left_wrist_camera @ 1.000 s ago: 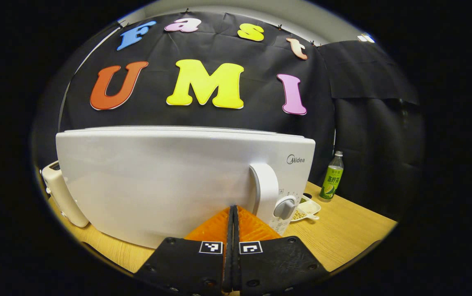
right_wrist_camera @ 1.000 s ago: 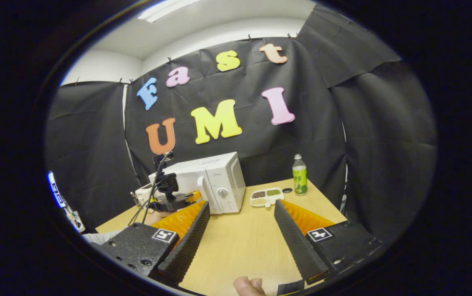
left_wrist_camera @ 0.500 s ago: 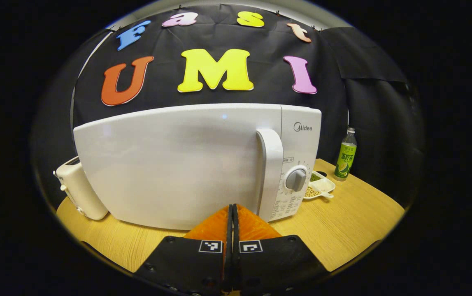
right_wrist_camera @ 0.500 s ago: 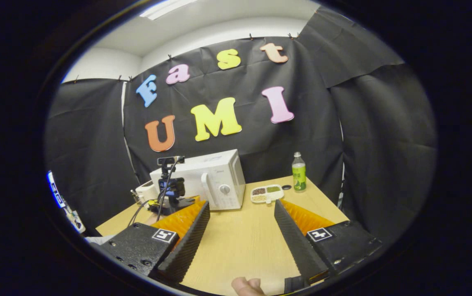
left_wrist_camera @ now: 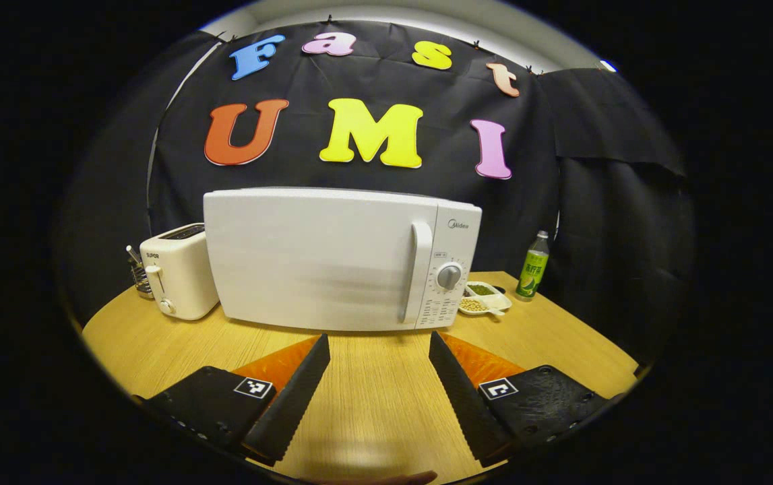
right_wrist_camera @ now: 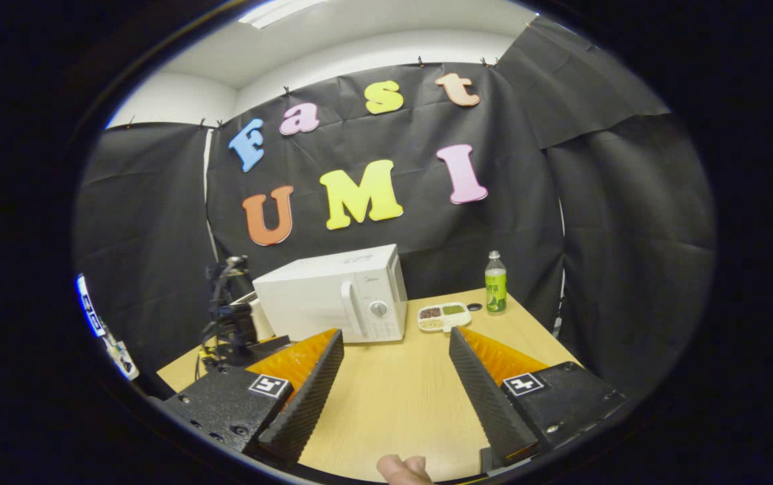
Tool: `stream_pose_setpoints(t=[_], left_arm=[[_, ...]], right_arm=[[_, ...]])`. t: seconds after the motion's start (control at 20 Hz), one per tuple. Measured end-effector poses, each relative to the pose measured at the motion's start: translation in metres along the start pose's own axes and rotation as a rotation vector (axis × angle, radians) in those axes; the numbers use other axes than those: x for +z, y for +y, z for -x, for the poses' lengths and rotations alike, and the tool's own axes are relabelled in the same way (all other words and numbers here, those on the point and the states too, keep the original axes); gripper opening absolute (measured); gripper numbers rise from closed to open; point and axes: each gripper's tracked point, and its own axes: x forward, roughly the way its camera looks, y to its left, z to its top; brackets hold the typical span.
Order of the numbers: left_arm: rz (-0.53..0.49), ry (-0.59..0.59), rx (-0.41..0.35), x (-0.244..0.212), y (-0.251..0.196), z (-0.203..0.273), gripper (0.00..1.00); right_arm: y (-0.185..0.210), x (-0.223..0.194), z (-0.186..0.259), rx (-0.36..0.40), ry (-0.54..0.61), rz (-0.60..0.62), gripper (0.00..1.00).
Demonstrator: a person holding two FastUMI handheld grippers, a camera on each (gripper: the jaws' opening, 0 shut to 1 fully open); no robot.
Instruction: Open the microwave oven with the left hand, put the food in, and close the microwave oven.
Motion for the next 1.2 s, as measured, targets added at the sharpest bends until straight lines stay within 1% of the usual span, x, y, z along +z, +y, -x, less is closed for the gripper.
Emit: stream_pose_setpoints(t=[0.1, 0.15, 0.25, 0.4, 0.55, 0.6, 0.65, 0.7, 0.75, 0.9, 1.0, 1.1, 1.2], left_arm=[[-0.059, -0.033, 0.047, 0.019, 0.009, 0.03, 0.95], [-0.083, -0.045, 0.063, 0.029, 0.011, 0.046, 0.95], [-0.087, -0.06, 0.07, 0.05, 0.007, 0.077, 0.95], [-0.122, -0.106, 0.077, 0.085, 0.002, 0.124, 0.95], [-0.129, -0.182, 0.105, 0.124, -0.002, 0.166, 0.94], [-0.128, -0.198, 0.113, 0.133, -0.002, 0.179, 0.94], [-0.129, -0.213, 0.126, 0.14, -0.002, 0.192, 0.94], [-0.132, -0.233, 0.139, 0.148, 0.0, 0.203, 0.94], [-0.134, -0.25, 0.154, 0.155, 0.002, 0.214, 0.94], [-0.14, -0.319, 0.195, 0.175, 0.006, 0.249, 0.94], [-0.15, -0.337, 0.219, 0.177, 0.01, 0.266, 0.93], [-0.136, -0.344, 0.22, 0.177, 0.009, 0.277, 0.94], [-0.124, -0.356, 0.217, 0.18, 0.01, 0.284, 0.94]], right_arm=[[-0.007, 0.01, 0.001, -0.057, -0.024, -0.025, 0.9], [-0.006, 0.015, 0.002, -0.07, -0.035, -0.034, 0.91], [-0.004, 0.026, 0.005, -0.09, -0.064, -0.034, 0.91], [0.002, 0.039, 0.012, -0.083, -0.086, -0.034, 0.91], [0.005, 0.059, 0.025, -0.079, -0.122, -0.016, 0.91], [0.004, 0.065, 0.03, -0.087, -0.14, -0.004, 1.0], [0.002, 0.071, 0.036, -0.101, -0.157, 0.008, 0.91], [0.0, 0.076, 0.041, -0.109, -0.174, 0.018, 0.9], [0.0, 0.082, 0.047, -0.111, -0.188, 0.022, 1.0], [0.004, 0.095, 0.061, -0.099, -0.219, 0.015, 1.0], [0.001, 0.107, 0.071, -0.115, -0.246, 0.033, 1.0], [0.0, 0.121, 0.083, -0.139, -0.288, 0.062, 1.0], [0.006, 0.131, 0.094, -0.138, -0.32, 0.071, 1.0]])
